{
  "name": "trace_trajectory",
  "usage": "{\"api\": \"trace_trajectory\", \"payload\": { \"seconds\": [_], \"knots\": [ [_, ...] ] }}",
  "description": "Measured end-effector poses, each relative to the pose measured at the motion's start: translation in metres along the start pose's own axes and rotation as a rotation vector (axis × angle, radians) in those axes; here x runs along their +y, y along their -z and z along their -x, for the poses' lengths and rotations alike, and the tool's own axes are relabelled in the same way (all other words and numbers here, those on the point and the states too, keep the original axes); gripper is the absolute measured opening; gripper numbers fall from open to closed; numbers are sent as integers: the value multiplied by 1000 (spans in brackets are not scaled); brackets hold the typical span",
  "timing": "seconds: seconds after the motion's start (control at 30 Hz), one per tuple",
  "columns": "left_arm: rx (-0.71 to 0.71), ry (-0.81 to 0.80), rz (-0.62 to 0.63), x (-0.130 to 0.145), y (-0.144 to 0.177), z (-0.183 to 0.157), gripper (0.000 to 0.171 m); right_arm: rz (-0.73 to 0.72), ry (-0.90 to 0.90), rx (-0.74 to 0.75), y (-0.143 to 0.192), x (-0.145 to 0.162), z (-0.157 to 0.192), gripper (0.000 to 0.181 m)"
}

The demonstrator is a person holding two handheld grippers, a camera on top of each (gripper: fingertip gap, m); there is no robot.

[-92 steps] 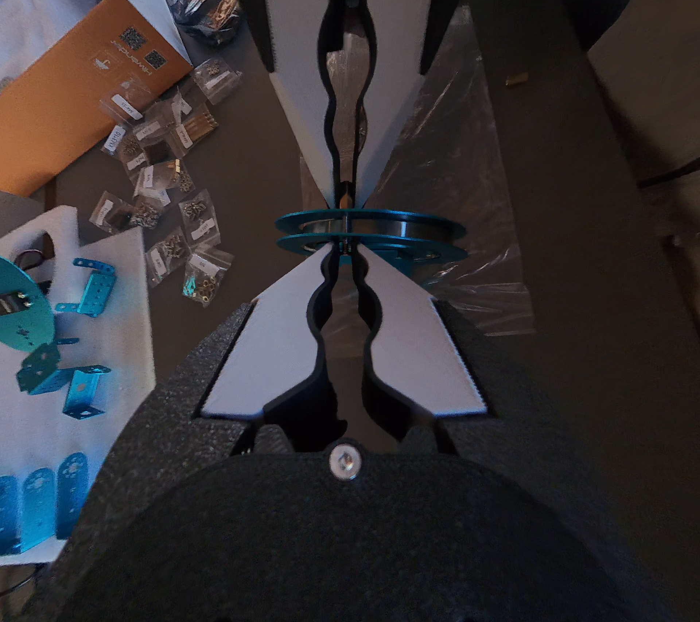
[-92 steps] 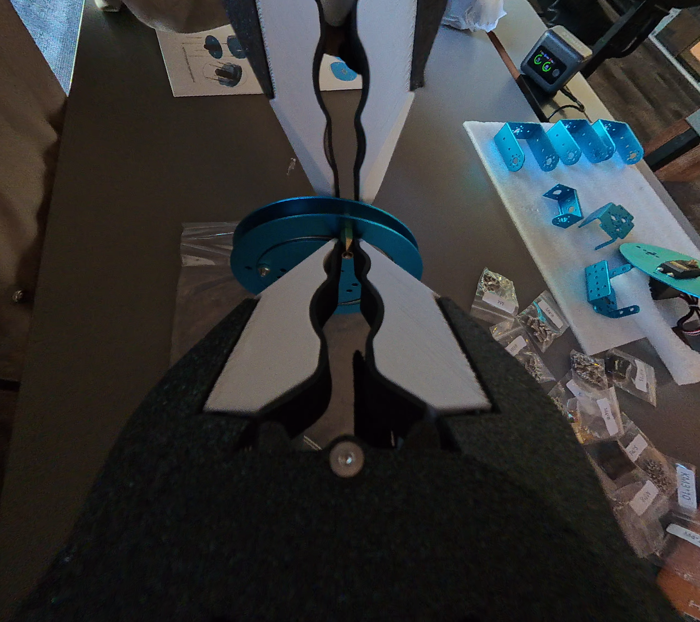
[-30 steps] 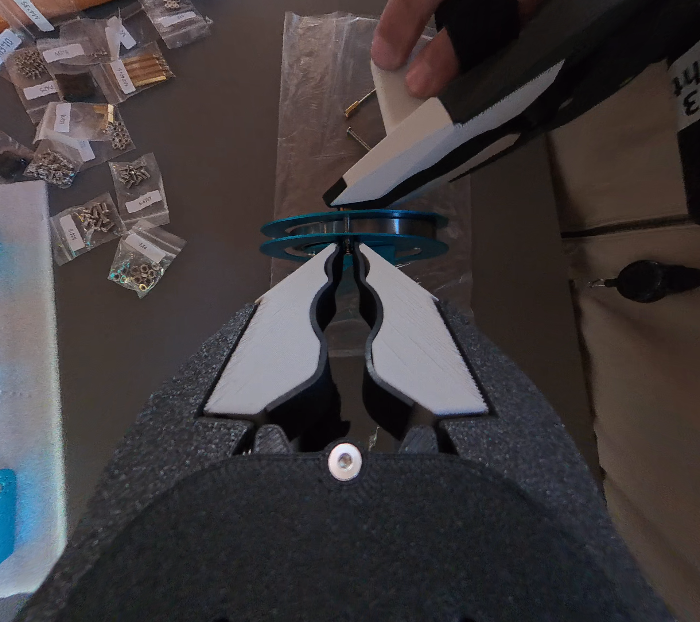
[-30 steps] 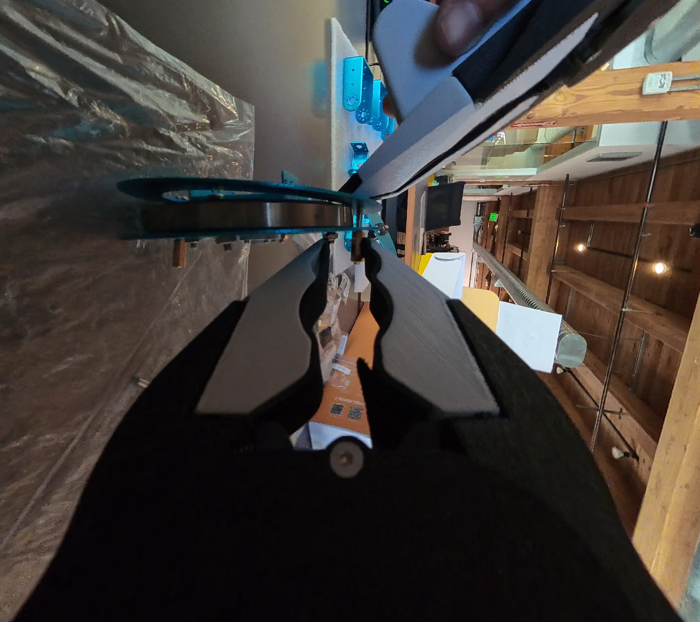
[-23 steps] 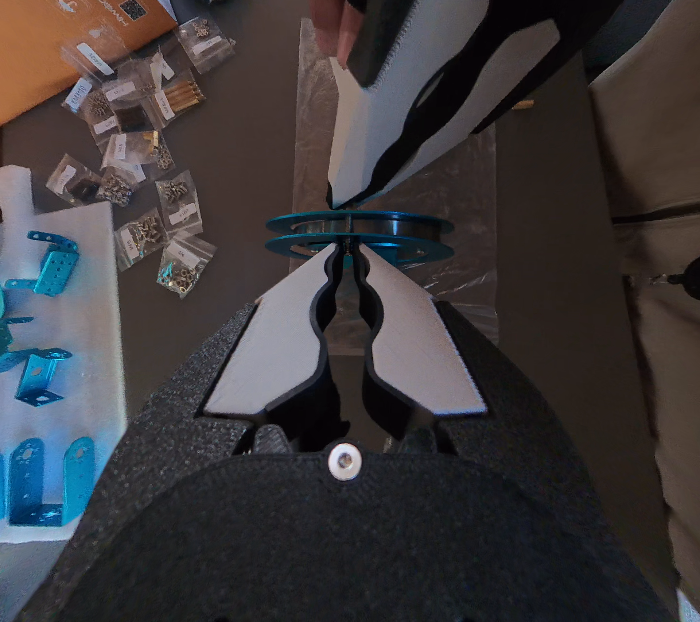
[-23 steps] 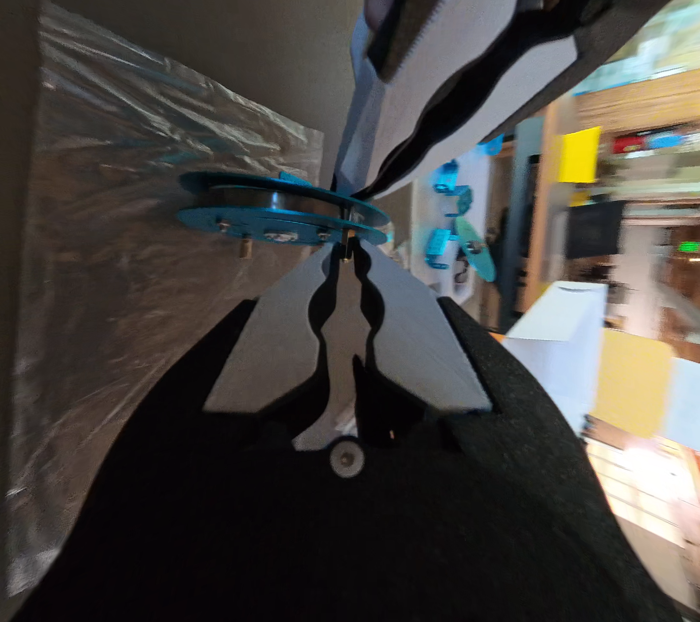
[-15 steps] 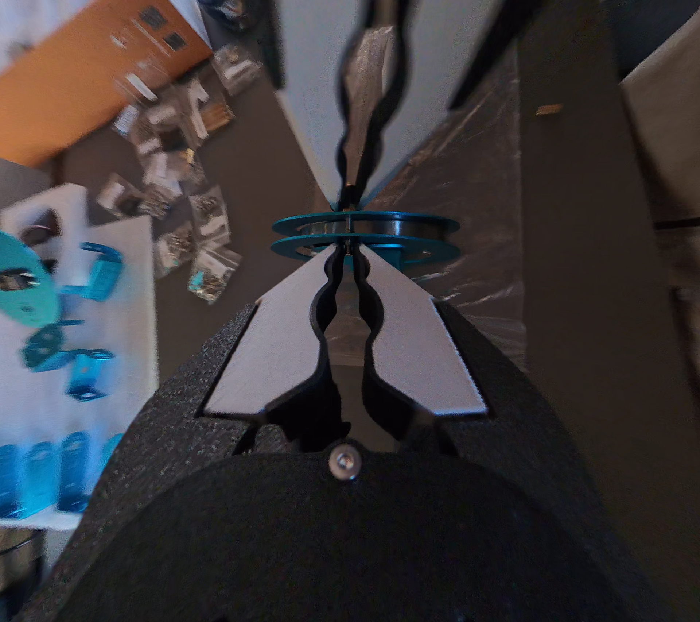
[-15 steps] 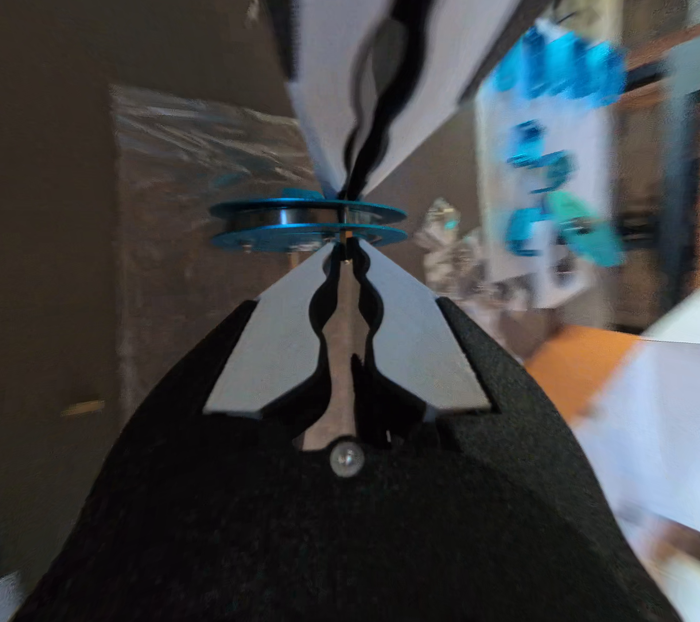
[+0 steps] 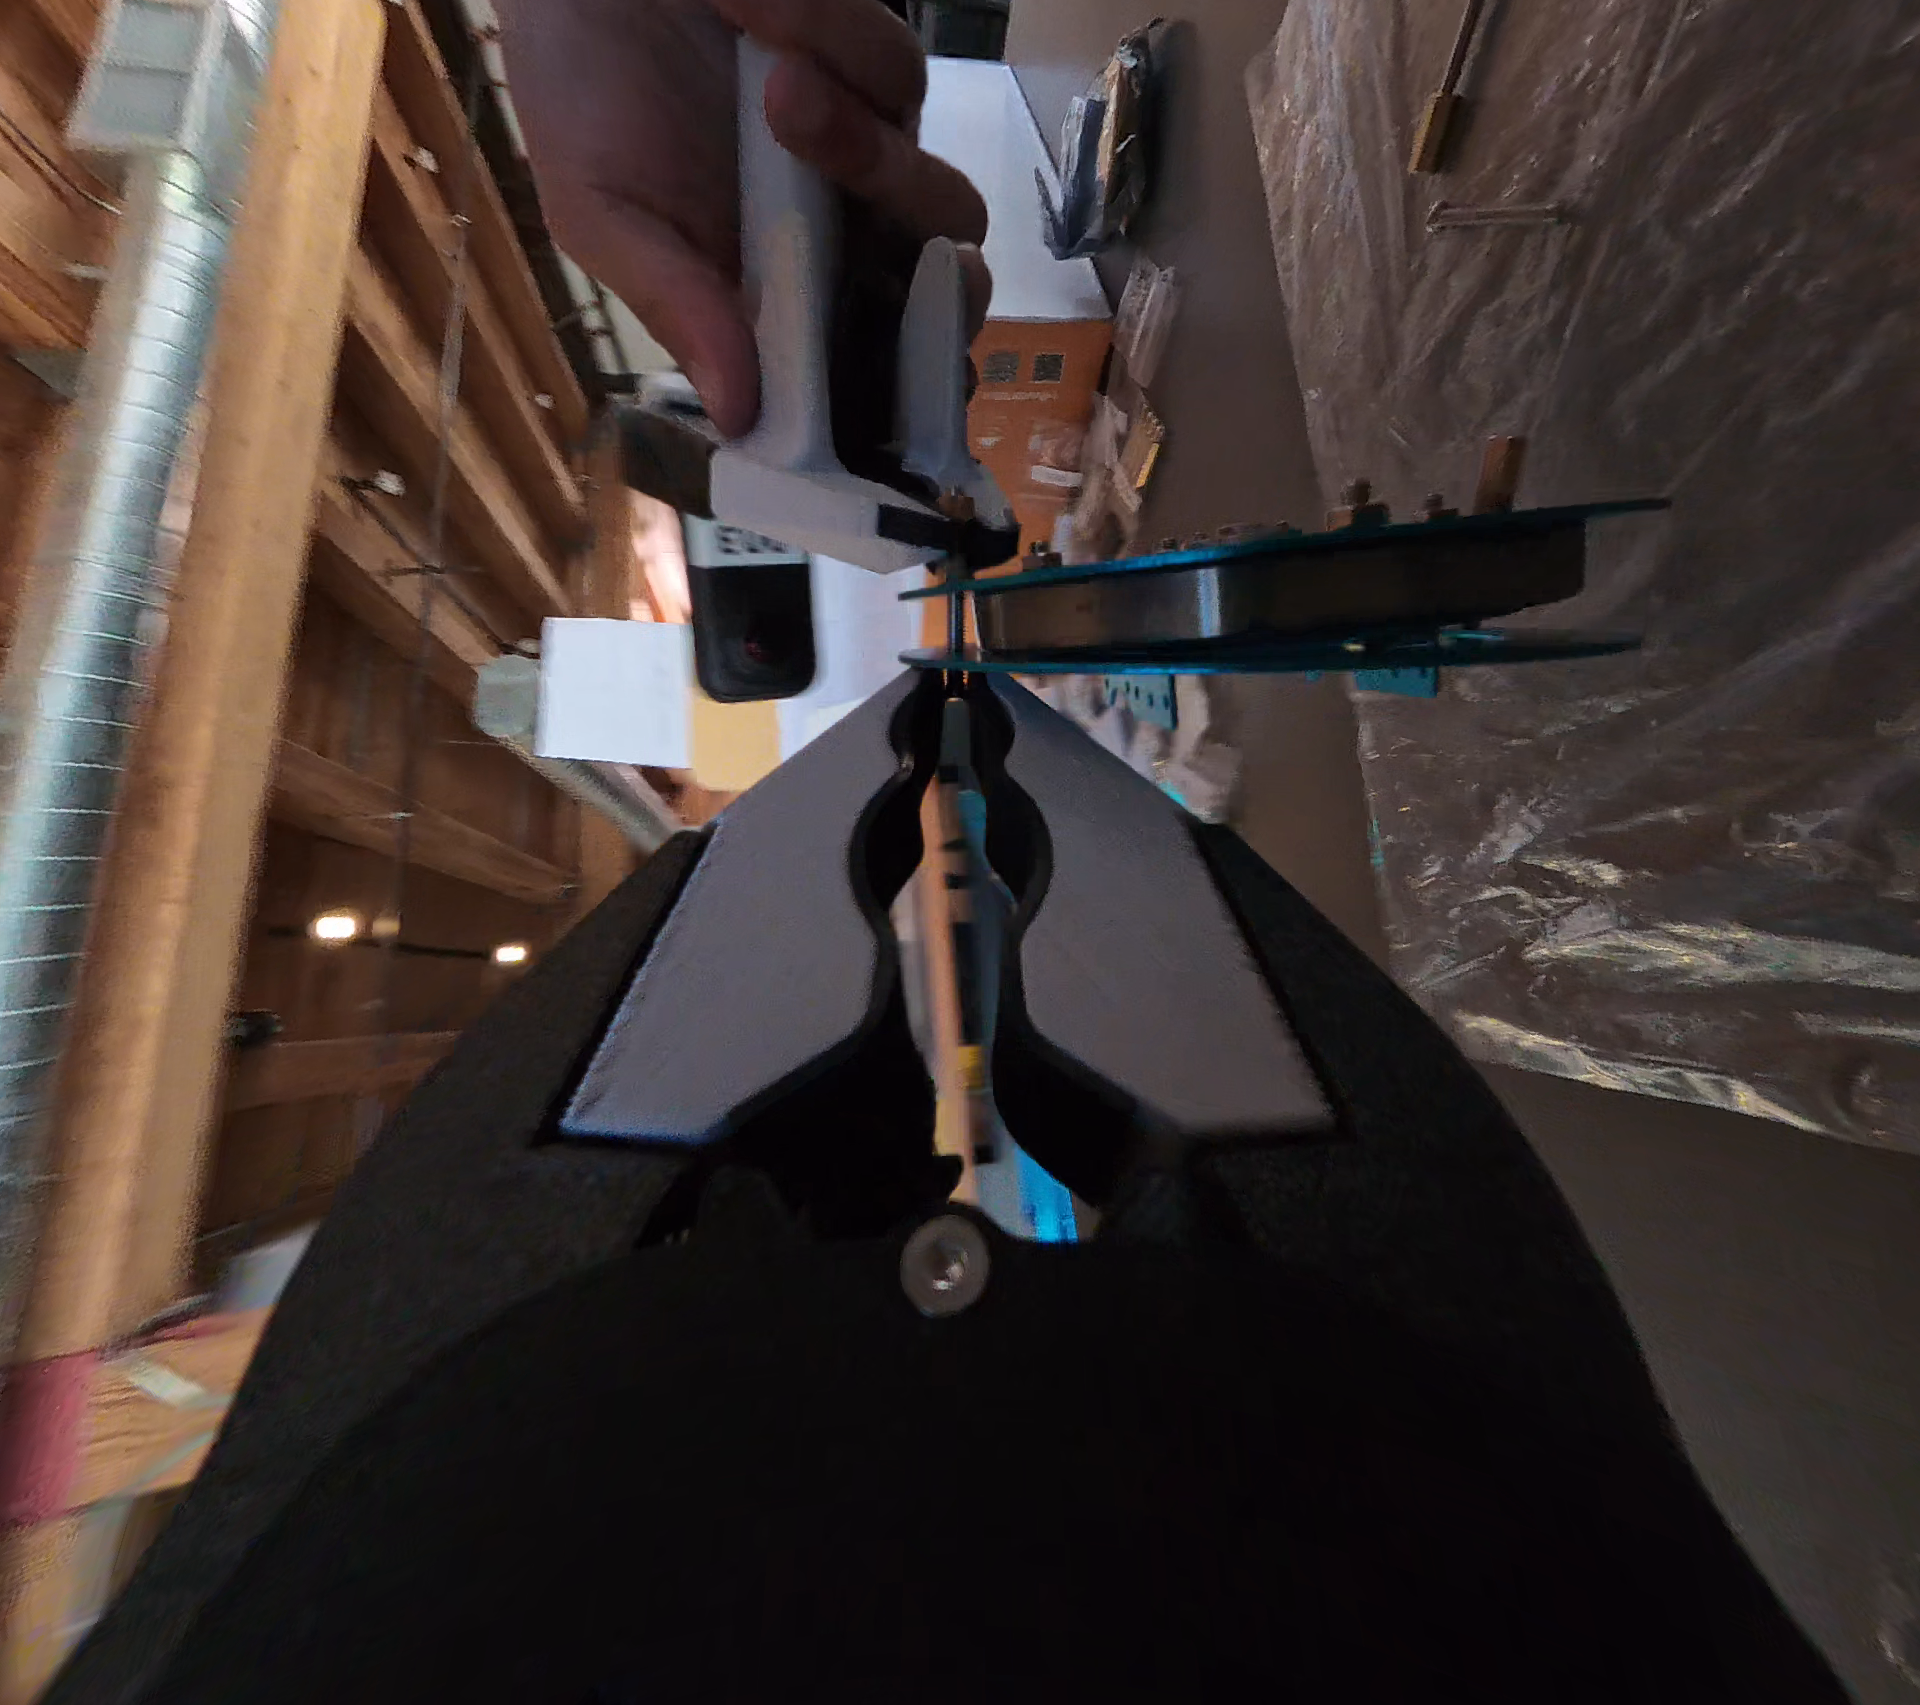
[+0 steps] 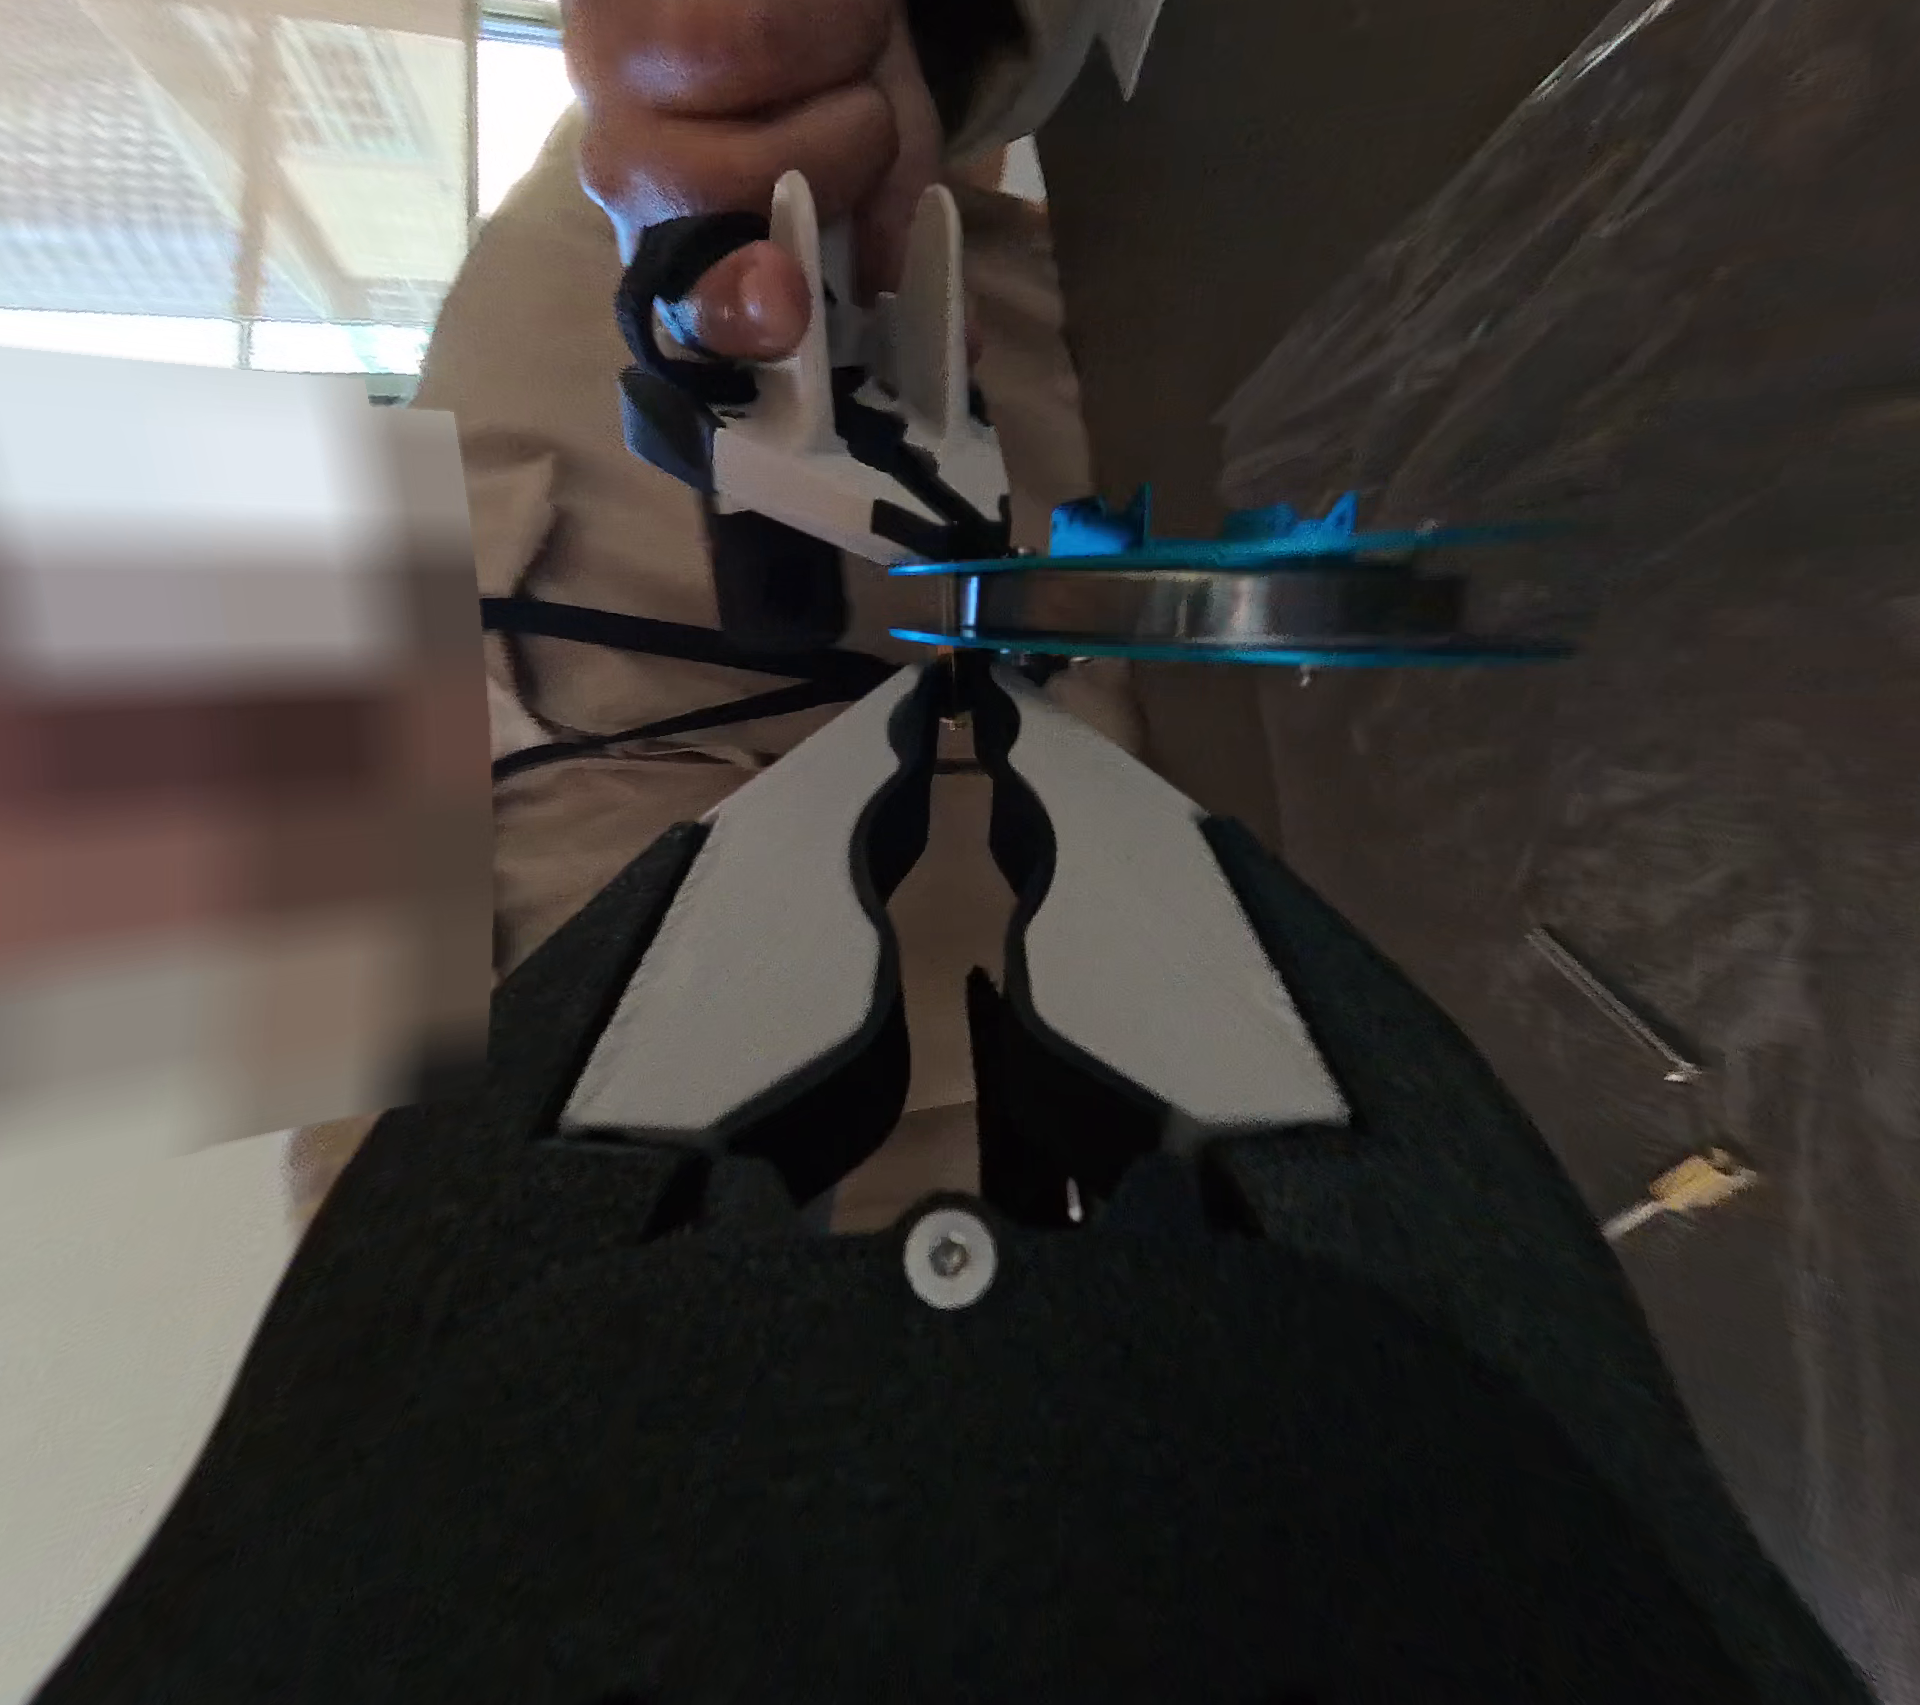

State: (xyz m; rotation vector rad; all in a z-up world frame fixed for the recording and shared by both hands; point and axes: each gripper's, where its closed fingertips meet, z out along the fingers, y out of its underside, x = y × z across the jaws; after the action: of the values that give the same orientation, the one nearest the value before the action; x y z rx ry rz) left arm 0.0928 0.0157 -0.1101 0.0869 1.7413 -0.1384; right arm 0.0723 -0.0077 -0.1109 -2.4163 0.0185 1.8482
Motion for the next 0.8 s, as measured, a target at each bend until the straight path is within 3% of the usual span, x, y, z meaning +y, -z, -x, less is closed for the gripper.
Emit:
{"api": "trace_trajectory", "payload": {
  "seconds": [0.07,0.17,0.33,0.47,0.53,0.63,0.8],
  "knots": [
    [95,152,-13,2,-1,-1,2,-30,113,130,2,-2,-4,5],
    [271,364,-2,8,-1,-2,2,-104,419,467,10,-12,-8,14],
    [453,645,-3,18,3,3,2,-241,1077,1248,31,-27,3,26],
    [608,891,-49,14,8,6,2,-271,1398,1835,36,-30,6,32],
    [679,981,-63,10,11,6,2,-279,1575,2091,34,-29,17,20],
    [779,1079,-63,8,15,4,2,-205,1656,2244,28,-27,13,9],
    [900,1152,-58,-1,19,-3,2,-97,1730,2258,13,-26,15,18]
  ]
}}
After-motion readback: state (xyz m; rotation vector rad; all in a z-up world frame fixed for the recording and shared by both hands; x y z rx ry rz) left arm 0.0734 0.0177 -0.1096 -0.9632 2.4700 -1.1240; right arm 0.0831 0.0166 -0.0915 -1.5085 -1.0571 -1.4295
